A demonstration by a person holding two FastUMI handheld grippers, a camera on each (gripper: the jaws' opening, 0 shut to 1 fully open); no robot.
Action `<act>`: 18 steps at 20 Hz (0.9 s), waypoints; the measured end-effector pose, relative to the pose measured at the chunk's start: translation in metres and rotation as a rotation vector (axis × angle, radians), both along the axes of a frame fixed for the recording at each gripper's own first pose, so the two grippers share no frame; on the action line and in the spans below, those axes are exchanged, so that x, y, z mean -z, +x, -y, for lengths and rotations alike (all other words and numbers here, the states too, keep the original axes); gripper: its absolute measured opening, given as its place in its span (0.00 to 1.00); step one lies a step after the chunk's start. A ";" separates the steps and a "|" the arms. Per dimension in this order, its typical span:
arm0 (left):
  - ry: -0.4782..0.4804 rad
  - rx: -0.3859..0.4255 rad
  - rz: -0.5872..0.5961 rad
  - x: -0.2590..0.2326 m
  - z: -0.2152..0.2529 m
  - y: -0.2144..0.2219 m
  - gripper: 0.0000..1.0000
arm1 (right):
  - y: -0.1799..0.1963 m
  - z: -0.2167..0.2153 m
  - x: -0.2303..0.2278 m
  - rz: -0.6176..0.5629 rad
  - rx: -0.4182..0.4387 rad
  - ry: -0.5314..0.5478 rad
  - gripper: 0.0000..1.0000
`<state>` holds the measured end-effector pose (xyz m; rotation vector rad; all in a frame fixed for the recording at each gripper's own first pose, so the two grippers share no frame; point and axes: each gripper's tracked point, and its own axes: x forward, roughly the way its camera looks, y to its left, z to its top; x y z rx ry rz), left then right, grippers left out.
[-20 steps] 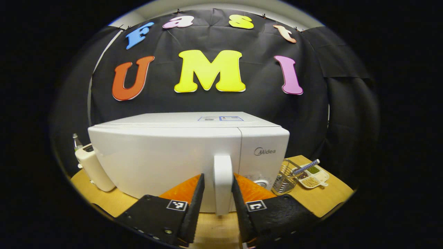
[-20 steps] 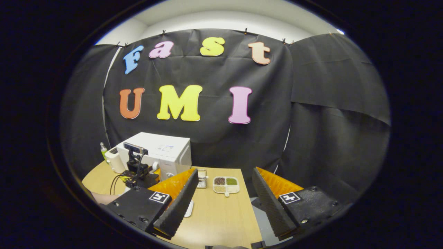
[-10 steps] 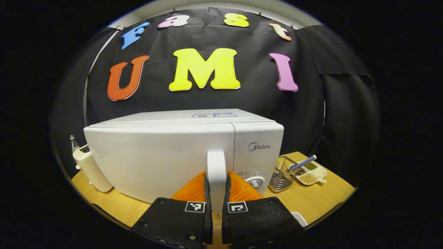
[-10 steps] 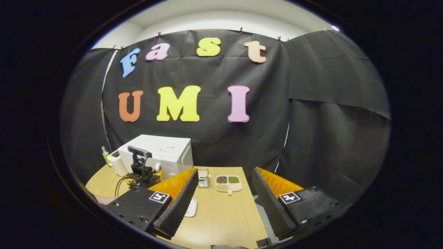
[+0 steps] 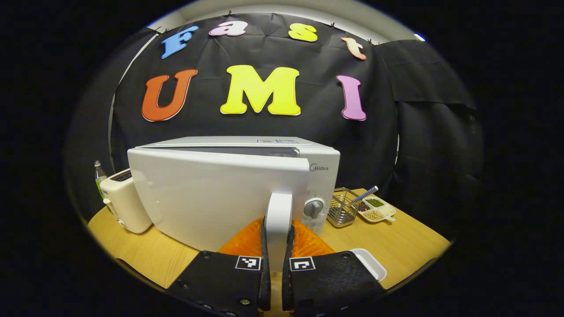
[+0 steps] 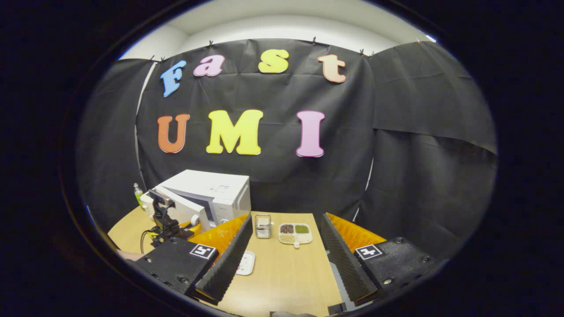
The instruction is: Open the microwave oven with the left hand, put the food in, and close the microwave oven.
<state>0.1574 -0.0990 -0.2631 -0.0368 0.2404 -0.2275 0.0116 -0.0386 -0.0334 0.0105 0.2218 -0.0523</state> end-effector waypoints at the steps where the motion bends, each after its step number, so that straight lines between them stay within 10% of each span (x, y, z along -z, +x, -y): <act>1: 0.023 0.004 0.008 -0.001 -0.008 -0.011 0.10 | 0.004 -0.008 0.003 -0.005 -0.021 0.006 1.00; 11: 0.023 -0.170 -0.022 -0.003 -0.085 -0.082 0.30 | 0.003 -0.073 0.008 0.011 -0.184 0.034 0.95; 13: 0.003 -0.212 -0.028 -0.007 -0.103 -0.089 0.77 | -0.002 -0.077 0.010 0.007 -0.198 0.039 1.00; 15: 0.016 -0.221 -0.040 -0.006 -0.111 -0.099 0.95 | -0.005 -0.078 0.009 0.014 -0.202 0.036 1.00; 18: 0.086 -0.249 -0.021 -0.009 -0.131 -0.111 0.97 | -0.010 -0.085 0.016 0.005 -0.215 0.047 1.00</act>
